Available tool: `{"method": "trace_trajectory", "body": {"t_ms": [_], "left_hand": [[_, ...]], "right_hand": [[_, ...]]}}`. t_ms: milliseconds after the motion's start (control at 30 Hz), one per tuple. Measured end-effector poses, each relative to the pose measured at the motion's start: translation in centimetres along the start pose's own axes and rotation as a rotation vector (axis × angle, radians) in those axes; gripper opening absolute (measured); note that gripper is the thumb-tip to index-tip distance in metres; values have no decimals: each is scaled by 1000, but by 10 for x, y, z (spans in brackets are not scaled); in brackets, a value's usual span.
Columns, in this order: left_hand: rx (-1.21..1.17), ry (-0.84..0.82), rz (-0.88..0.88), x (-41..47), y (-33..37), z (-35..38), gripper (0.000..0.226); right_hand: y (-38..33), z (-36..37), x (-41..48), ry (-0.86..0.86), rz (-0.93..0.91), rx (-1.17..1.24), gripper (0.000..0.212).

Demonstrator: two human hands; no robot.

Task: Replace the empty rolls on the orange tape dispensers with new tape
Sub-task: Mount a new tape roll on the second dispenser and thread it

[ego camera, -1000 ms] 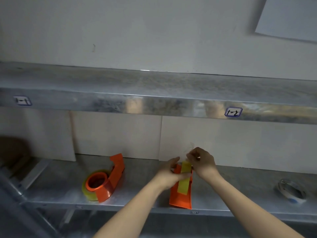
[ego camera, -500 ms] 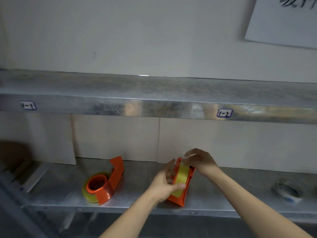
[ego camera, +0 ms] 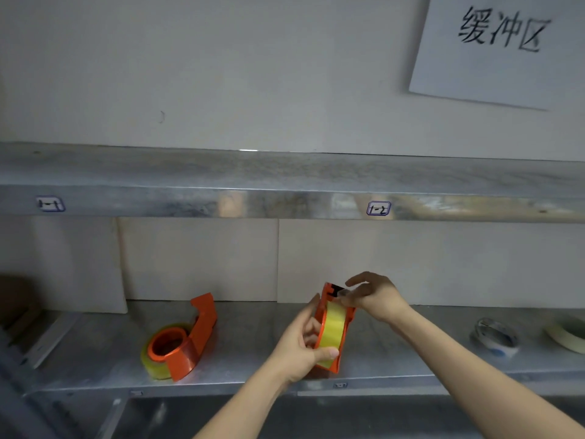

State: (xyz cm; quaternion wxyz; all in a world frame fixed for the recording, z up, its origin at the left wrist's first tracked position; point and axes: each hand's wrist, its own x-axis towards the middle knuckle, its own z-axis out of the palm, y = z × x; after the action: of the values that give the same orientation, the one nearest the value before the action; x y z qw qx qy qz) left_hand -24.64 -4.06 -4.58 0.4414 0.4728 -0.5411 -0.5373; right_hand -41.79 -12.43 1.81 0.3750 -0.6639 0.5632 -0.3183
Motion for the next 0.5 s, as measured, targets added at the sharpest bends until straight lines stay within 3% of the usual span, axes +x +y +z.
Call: {"method": "trace_trajectory", "body": {"t_ms": [500], "left_hand": [[-27,-183,163,-17,19,9,95]], "right_hand": [[-3,-30,-17,-67,139,-68,9]]}}
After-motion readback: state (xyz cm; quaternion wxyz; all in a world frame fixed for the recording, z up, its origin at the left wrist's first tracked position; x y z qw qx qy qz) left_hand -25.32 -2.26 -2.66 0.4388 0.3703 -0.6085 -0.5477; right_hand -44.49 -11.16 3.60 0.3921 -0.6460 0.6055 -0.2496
